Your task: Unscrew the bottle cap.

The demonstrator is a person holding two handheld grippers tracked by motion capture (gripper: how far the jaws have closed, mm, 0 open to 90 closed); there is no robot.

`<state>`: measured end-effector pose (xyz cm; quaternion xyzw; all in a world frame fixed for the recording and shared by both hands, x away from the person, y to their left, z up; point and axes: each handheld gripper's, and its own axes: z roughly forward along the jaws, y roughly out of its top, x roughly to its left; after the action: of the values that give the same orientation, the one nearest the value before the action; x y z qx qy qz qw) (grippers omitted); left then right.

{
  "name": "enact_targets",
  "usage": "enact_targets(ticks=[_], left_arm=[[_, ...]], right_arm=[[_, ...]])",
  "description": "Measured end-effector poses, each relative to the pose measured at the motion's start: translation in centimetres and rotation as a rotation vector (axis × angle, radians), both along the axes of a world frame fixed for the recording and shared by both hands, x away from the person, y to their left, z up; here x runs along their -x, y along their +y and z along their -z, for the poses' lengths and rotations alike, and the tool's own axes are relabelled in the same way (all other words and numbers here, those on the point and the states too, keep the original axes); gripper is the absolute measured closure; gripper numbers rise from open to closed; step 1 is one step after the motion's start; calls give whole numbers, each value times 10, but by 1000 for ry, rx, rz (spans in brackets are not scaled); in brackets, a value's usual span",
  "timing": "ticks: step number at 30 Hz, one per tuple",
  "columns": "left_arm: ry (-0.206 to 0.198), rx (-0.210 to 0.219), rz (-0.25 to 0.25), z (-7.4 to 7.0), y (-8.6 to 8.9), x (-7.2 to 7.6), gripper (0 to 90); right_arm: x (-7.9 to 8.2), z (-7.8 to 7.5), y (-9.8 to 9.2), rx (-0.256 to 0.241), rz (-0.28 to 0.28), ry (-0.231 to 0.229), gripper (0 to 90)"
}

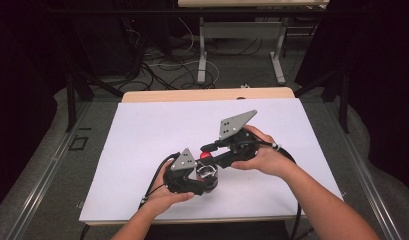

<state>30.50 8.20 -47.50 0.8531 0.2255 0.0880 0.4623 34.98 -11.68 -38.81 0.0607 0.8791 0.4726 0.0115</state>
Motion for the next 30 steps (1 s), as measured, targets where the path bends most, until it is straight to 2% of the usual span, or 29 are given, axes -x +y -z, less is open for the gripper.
enact_targets(ticks=[1,2,3,7,9,11,13,14,17,18,20,22,24,26,30], left_arm=[[-13,12,20,0,1,0,299],[-5,9,24,-1,1,0,299],[-5,9,24,-1,1,0,299],[-4,0,37,1,0,2,299],[-6,-2,36,1,-1,2,299],[1,0,35,2,0,1,299],[4,2,34,2,0,0,299],[-4,-4,28,2,1,-1,299],[-2,11,3,2,1,-1,299],[0,2,1,1,2,-1,299],[20,14,-19,1,2,-1,298],[-2,12,-32,1,3,-3,299],[7,1,-34,1,5,-4,298],[12,9,-43,1,5,-4,298],[10,7,-49,1,5,-4,298]], right_arm=[[-4,-1,0,7,-51,-3,614],[-7,-1,0,0,-103,-12,614],[-11,-1,0,-3,-133,3,614],[-23,-1,1,1,-291,-15,614],[-26,0,1,7,-341,-28,614],[-28,1,2,9,-350,-28,612],[-28,1,1,7,-326,-22,603],[-27,0,1,10,-312,-29,571],[-24,-1,1,17,-229,-17,525],[-21,-1,1,9,-189,-12,492],[-16,-3,0,5,-125,9,478],[-10,-5,-1,-43,-36,35,445],[-2,-7,-3,-72,36,47,445],[5,-8,-3,-85,134,18,445],[21,-3,4,-94,307,25,445]])
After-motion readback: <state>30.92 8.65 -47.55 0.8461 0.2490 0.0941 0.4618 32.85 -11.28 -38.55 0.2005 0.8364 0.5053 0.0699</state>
